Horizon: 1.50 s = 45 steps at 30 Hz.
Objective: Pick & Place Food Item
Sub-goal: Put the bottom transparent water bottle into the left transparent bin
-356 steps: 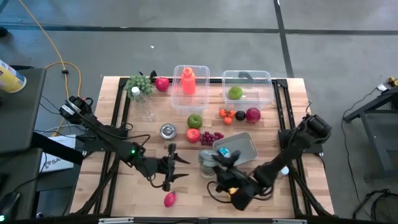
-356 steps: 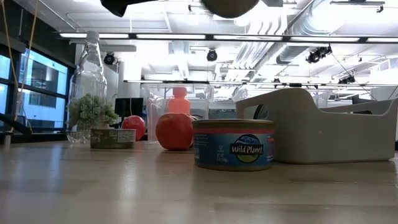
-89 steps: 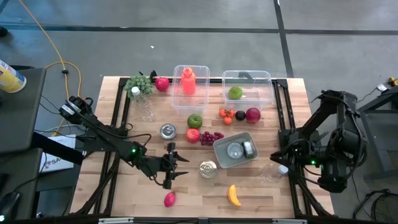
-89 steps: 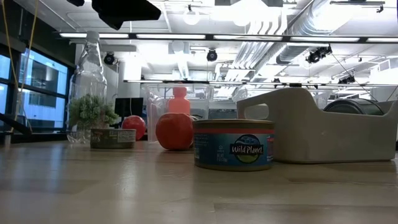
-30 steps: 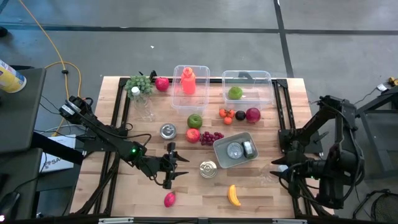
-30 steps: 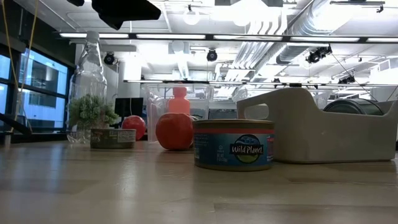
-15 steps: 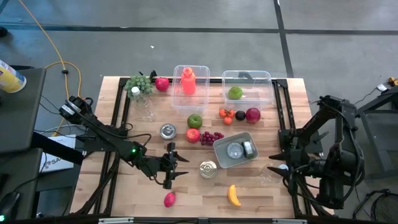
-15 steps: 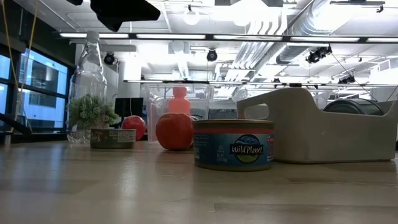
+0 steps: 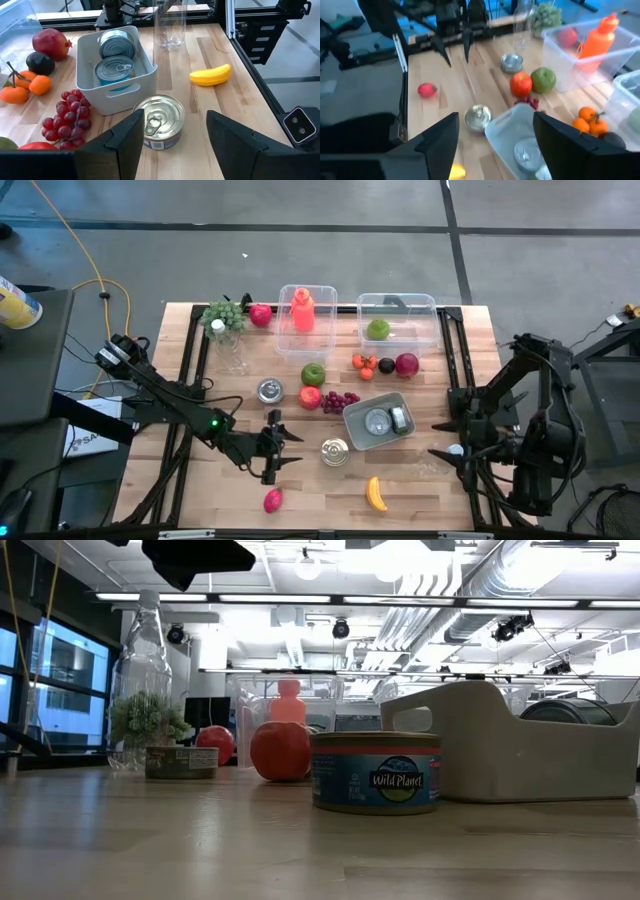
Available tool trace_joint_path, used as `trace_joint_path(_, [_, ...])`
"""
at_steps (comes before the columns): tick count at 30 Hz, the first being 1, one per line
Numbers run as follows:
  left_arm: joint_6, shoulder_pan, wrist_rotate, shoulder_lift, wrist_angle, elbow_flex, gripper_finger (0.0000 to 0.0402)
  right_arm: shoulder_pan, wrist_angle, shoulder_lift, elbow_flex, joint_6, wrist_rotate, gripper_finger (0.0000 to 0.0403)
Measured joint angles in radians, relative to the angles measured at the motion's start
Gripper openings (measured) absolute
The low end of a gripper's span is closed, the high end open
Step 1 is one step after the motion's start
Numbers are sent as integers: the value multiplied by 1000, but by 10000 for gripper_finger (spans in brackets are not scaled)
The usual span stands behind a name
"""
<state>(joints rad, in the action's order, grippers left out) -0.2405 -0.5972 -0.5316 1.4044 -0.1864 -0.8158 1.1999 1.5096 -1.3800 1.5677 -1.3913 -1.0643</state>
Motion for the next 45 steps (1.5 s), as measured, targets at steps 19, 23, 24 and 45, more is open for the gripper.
trace_joint_path(19, [0,0,0,0,1,0,208,123,42,0,-102,-184,27,266])
trace_joint_path(23, [1,0,0,0,1,0,208,144,64,0,-166,-268,-3,267])
trace_joint_path(24, [1,0,0,0,1,0,208,149,62,4,-182,-280,-16,268])
trace_joint_path(45, [1,0,0,0,0,0,208,197,62,31,-402,-527,-40,265])
